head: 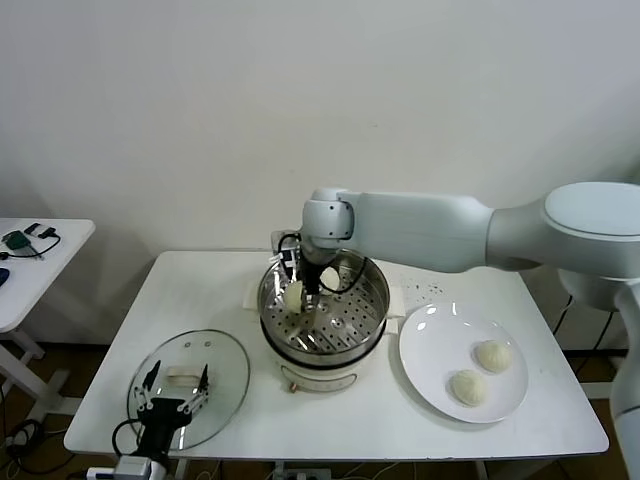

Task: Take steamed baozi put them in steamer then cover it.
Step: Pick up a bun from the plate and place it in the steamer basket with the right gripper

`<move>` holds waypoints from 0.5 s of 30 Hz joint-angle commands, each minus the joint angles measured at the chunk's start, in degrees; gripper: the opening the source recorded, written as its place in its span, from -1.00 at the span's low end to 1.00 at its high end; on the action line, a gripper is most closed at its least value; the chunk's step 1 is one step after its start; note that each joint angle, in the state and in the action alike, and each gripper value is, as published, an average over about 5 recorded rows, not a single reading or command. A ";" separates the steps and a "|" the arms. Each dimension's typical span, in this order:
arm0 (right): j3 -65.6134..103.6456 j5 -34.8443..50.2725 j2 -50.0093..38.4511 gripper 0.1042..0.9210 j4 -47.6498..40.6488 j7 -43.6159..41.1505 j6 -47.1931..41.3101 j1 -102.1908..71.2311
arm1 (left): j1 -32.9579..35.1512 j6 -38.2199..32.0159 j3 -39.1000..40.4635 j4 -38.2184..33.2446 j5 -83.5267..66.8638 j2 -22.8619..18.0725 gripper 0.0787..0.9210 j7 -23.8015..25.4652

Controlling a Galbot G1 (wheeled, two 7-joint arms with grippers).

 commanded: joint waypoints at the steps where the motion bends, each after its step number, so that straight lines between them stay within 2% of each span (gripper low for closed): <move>1: 0.32 -0.52 2.19 0.45 -1.20 0.42 -0.42 -2.61 | 0.02 0.04 0.02 -0.01 0.11 -0.05 0.77 -0.02; 4: 0.40 -0.47 1.90 0.51 -1.09 0.00 -0.45 -2.21 | 0.10 0.00 -0.03 -0.03 0.13 -0.07 0.77 -0.03; 9: 0.55 0.02 -0.31 0.73 0.84 -0.93 -0.52 -0.02 | 0.27 -0.11 -0.28 -0.05 0.04 -0.01 0.77 -0.08; 15: 0.08 0.45 -8.61 0.76 6.66 -3.91 1.07 6.84 | 0.36 -0.15 -0.37 -0.18 -0.02 0.10 0.77 -0.14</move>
